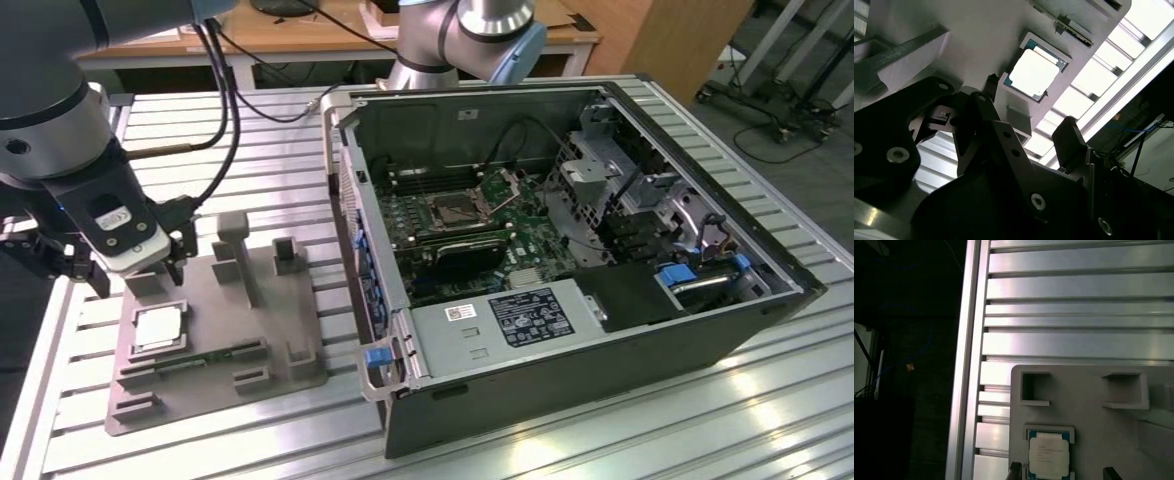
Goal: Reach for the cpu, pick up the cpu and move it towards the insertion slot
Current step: 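Pick up the cpu and move it towards the insertion slot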
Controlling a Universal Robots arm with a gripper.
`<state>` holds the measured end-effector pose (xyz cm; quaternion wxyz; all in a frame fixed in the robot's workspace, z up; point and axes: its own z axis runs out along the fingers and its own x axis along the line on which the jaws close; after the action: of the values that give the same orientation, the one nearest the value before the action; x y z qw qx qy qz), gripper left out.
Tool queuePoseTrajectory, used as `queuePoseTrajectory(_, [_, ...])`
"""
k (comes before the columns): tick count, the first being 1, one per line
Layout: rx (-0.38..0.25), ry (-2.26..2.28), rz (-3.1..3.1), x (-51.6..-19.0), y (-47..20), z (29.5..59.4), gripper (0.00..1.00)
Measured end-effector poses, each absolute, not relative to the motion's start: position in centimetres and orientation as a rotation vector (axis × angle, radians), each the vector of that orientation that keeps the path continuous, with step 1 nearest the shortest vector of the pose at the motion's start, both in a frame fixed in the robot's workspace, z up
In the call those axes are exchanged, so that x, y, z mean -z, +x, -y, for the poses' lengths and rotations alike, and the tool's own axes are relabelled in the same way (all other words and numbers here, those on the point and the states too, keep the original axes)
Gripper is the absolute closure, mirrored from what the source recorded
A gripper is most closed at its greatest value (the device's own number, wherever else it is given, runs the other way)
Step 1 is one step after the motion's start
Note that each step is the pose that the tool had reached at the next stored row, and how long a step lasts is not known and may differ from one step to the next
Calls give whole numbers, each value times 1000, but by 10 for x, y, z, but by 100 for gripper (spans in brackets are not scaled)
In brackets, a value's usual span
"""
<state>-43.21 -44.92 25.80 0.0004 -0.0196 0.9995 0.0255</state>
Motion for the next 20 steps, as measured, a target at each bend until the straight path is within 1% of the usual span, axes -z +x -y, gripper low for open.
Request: queuePoseTrajectory(20, [-80, -62, -3139, -253, -432, 449, 29])
